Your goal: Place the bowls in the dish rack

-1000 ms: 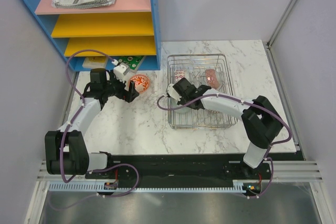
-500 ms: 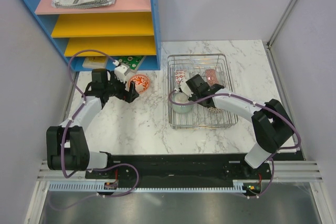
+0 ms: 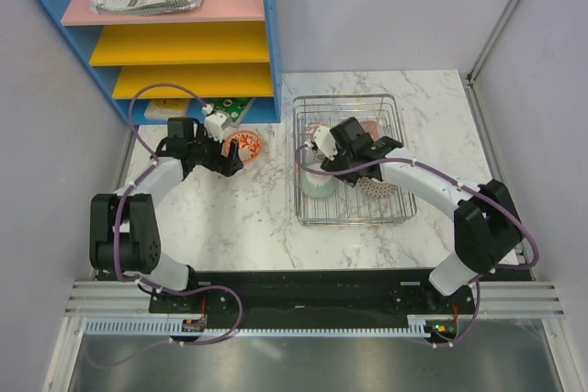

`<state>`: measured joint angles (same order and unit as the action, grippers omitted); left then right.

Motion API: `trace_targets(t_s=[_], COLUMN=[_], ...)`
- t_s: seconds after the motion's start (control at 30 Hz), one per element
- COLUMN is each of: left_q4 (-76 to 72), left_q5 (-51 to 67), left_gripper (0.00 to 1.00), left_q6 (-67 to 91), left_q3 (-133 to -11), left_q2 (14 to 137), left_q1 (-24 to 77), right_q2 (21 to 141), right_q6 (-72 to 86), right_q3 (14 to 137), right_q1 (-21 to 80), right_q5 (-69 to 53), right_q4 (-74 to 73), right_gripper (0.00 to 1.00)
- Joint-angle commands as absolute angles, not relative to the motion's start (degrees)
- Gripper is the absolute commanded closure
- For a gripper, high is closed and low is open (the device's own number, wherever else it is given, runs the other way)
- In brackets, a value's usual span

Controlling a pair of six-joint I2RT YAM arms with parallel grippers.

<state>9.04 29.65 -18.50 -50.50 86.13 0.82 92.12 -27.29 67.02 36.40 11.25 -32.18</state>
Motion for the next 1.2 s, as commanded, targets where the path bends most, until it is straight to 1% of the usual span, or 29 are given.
trace_targets(t_s=[0.0, 0.13, 0.2, 0.23, 0.33, 0.4, 0.5, 0.6, 0.67, 0.8, 0.83, 0.9, 0.93, 1.0, 1.03, 1.1, 1.13, 1.17], left_q4=[4.9, 4.1, 4.2, 4.2, 4.3, 4.3, 4.5, 5.4, 5.5, 6.8, 6.9, 7.7, 8.0, 8.6, 8.7, 9.1, 9.1, 9.2], left_q5=[26.7, 25.8, 25.9, 26.0, 25.8, 25.7, 25.8, 25.4, 25.3, 25.0, 25.0, 24.8, 24.6, 24.2, 24.2, 23.8, 23.7, 23.9], left_gripper=[0.00, 0.00, 0.00, 0.00, 0.00, 0.00, 0.00, 0.06, 0.12, 0.23, 0.29, 0.33, 0.40, 0.46, 0.52, 0.59, 0.68, 0.72], left_q6=[-19.3, -18.7, -18.4, -18.0, -17.2, -17.0, -16.7, -16.9, -16.8, -17.0, -17.1, -17.6, -17.8, -18.2, -18.2, -18.2, -18.2, -18.2], left_q3=[-54.8, -58.0, -59.1, -60.3, -62.2, -63.0, -64.0, -65.3, -66.0, -67.1, -67.0, -67.1, -67.1, -67.1, -67.1, -67.2, -67.3, -67.3], left_q2=[89.1, 92.4, 93.4, 94.7, 97.4, 98.5, 100.5, 102.4, 103.1, 104.4, 104.4, 104.4, 104.4, 104.5, 104.6, 104.8, 104.9, 104.8], left_q1=[0.5, 0.6, 0.5, 0.5, 0.5, 0.5, 0.6, 0.7, 0.7, 1.3, 1.5, 1.8, 1.9, 2.3, 2.4, 2.7, 2.8, 2.9], right_q2=[87.0, 84.6, 83.7, 82.5, 80.5, 79.9, 78.8, 78.4, 78.3, 77.7, 77.6, 77.5, 77.3, 77.1, 76.9, 76.5, 76.4, 76.4], right_q6=[-25.2, -24.4, -23.5, -21.8, -18.3, -13.3, -5.9, 0.0, 3.1, 8.2, 8.7, 9.3, 9.3, 9.4, 9.7, 10.1, 10.0, 9.9], right_q3=[72.6, 73.8, 74.4, 74.8, 77.4, 81.3, 86.8, 92.4, 95.7, 97.9, 98.1, 98.3, 98.0, 97.6, 97.2, 97.1, 97.0, 97.0], right_q1=[36.4, 36.5, 36.5, 36.5, 36.6, 36.7, 37.2, 37.9, 38.5, 42.4, 42.9, 44.0, 44.1, 44.5, 44.6, 44.8, 44.9, 44.9], right_q5=[2.1, -2.5, -6.1, -7.4, -12.8, -15.7, -16.3, -15.6, -14.9, -11.5, -11.0, -9.7, -9.0, -7.4, -7.3, -7.6, -7.9, -8.0], right_q4=[-35.4, -36.6, -37.1, -37.0, -36.9, -36.8, -34.9, -33.2, -32.9, -32.2, -32.3, -32.6, -32.6, -32.5, -32.6, -32.5, -32.6, -32.5], right_gripper=[0.30, 0.25, 0.18, 0.16, 0.02, 0.02, 0.02, 0.02, 0.02, 0.02, 0.02, 0.02, 0.02, 0.02, 0.02, 0.02, 0.02, 0.02])
